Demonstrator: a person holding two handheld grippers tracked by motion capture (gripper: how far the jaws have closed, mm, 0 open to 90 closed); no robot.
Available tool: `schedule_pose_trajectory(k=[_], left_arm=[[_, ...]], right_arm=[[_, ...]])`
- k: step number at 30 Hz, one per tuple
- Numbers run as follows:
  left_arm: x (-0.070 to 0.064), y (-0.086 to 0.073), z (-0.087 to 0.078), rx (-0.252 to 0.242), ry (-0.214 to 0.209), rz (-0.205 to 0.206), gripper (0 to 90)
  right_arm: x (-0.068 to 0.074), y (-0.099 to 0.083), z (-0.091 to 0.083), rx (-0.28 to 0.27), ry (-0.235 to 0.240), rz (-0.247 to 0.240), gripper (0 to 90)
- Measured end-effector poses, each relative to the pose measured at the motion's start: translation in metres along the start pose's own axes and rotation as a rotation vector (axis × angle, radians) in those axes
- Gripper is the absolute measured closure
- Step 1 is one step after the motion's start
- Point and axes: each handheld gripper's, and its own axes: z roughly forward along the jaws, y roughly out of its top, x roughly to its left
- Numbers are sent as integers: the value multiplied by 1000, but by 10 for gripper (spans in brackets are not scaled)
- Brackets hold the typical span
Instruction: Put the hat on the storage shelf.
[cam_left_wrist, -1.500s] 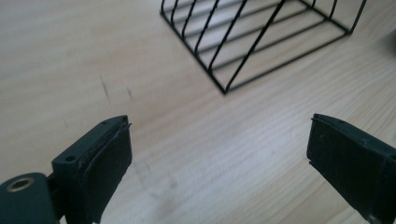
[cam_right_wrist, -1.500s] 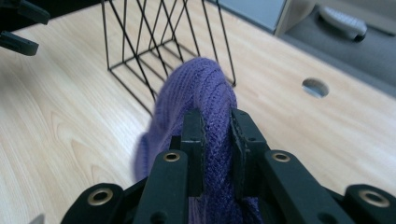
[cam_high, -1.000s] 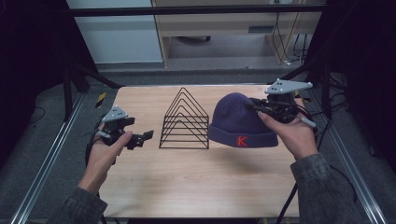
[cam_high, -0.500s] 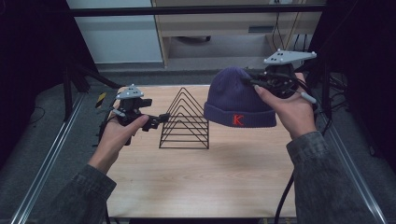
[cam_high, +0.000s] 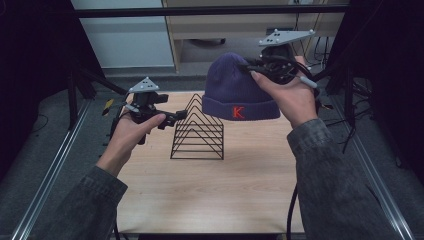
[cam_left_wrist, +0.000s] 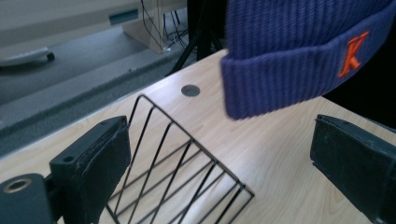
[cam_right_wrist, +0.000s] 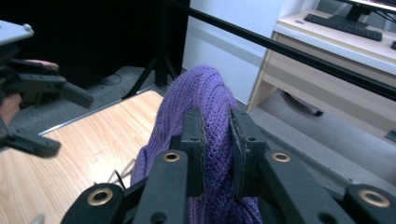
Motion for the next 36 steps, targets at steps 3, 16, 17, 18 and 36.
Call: schedule_pose_trajectory(k=[3, 16, 17, 18, 36], left_arm=[[-1, 7, 3, -5, -8, 7, 45], [3, 7, 12, 19, -15, 31, 47], [3, 7, 13, 18, -16, 31, 47], [3, 7, 13, 14, -16, 28, 47], [14, 1, 39, 56, -49, 26, 88]], right_arm=[[3, 5, 10, -2, 8, -3, 774], [12, 14, 34, -18, 32, 27, 774], [12, 15, 35, -22, 34, 29, 774], [12, 16, 35, -27, 37, 32, 774], [40, 32, 35, -52, 118, 4, 773]])
